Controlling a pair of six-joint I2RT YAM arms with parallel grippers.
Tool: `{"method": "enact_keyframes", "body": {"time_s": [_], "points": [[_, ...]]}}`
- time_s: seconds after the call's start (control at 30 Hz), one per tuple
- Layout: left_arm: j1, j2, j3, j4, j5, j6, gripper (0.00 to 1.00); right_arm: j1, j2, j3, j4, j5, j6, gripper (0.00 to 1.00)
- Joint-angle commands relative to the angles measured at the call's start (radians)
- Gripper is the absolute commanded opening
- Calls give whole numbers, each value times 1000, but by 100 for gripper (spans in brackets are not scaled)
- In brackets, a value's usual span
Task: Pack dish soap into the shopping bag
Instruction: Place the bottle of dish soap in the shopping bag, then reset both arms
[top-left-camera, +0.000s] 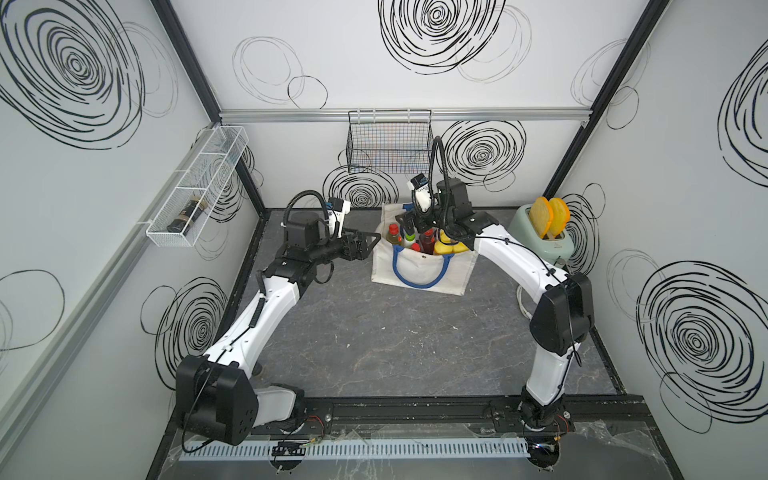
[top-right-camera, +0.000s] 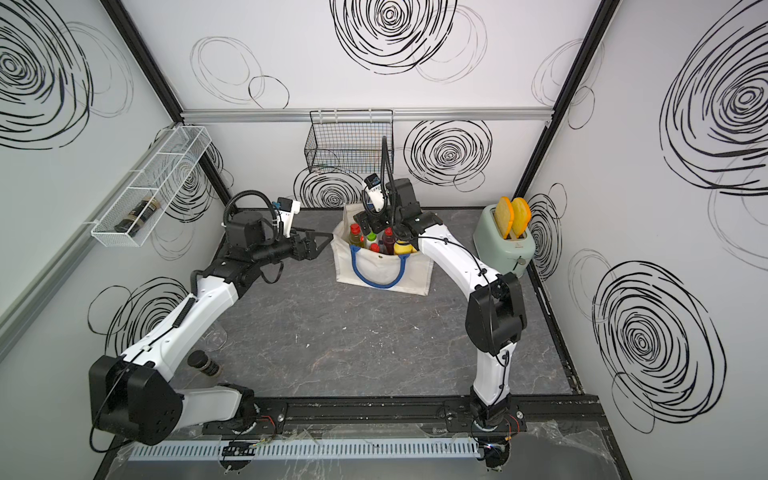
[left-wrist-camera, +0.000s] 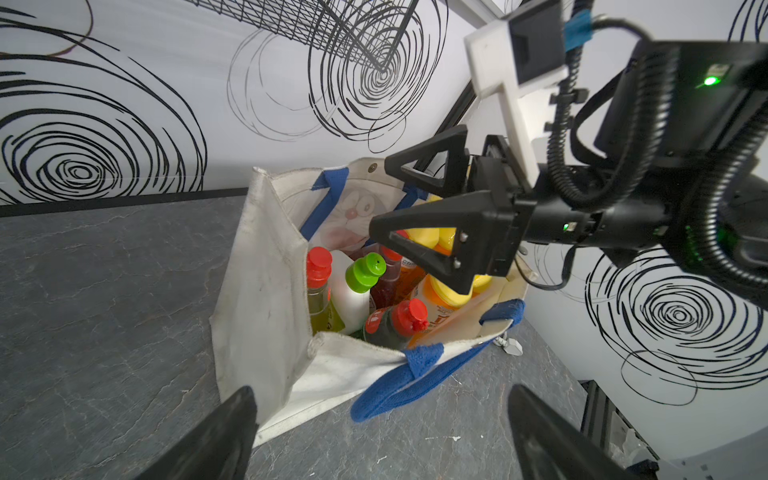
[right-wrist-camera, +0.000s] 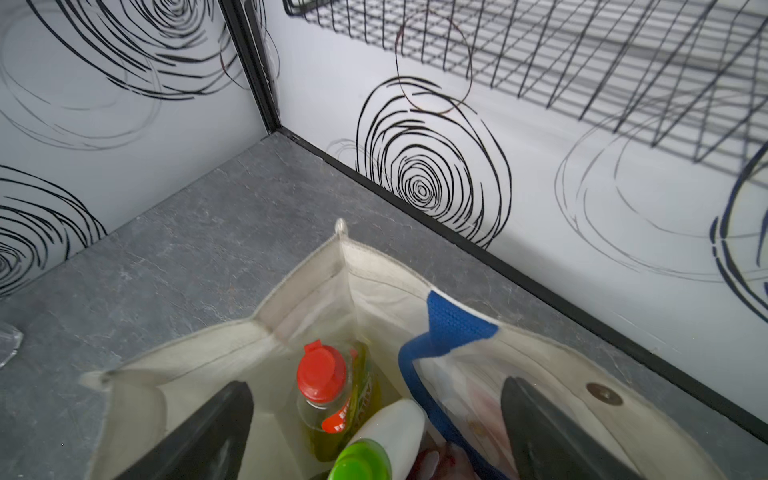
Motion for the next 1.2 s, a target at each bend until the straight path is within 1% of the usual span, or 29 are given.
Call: {"method": "enact_keyframes", "body": {"time_s": [0.0,0.2,0.33,0.43,0.53,0.57,0.63,0.7,0.77,0.8,0.9,0.97,1.0,1.03,1.1,1.17], "points": [[-10,6,1,40,2,7,96,-6,-28,26,-35,-38,14,98],[-10,7,2,34,-9,12,96,-5,-46,42,-29,-80,12,98],[2,8,6,23,-26,17,96,-9,-84,45,-59,-52,19,98],[25,4,6,18,-56,23,96,-23,-163,4,-87,27,39,98],[51,-6,12,-5,-121,42,96,-59,-285,-94,-107,159,61,97],[54,-12,21,-24,-177,56,96,-77,-339,-147,-108,219,65,97],[61,-31,26,-34,-331,54,96,-130,-460,-287,-78,306,78,98],[76,-67,-37,61,-454,-6,96,-208,-567,-432,-22,315,100,98],[112,-116,-154,206,-516,-83,96,-310,-645,-555,34,309,124,97],[127,-143,-220,281,-566,-106,96,-360,-674,-613,63,317,134,97],[156,-201,-418,476,-730,-114,96,-480,-729,-788,154,334,165,97],[160,-210,-554,620,-819,-111,96,-512,-755,-925,260,397,209,97],[158,-202,-619,718,-857,-100,96,-513,-765,-1011,354,419,201,97],[161,-186,-678,804,-868,-74,96,-514,-769,-1090,441,435,199,97],[166,-141,-735,889,-886,-34,96,-526,-755,-1212,596,428,193,97],[171,-76,-748,931,-898,-12,96,-541,-720,-1302,736,382,203,97]]}}
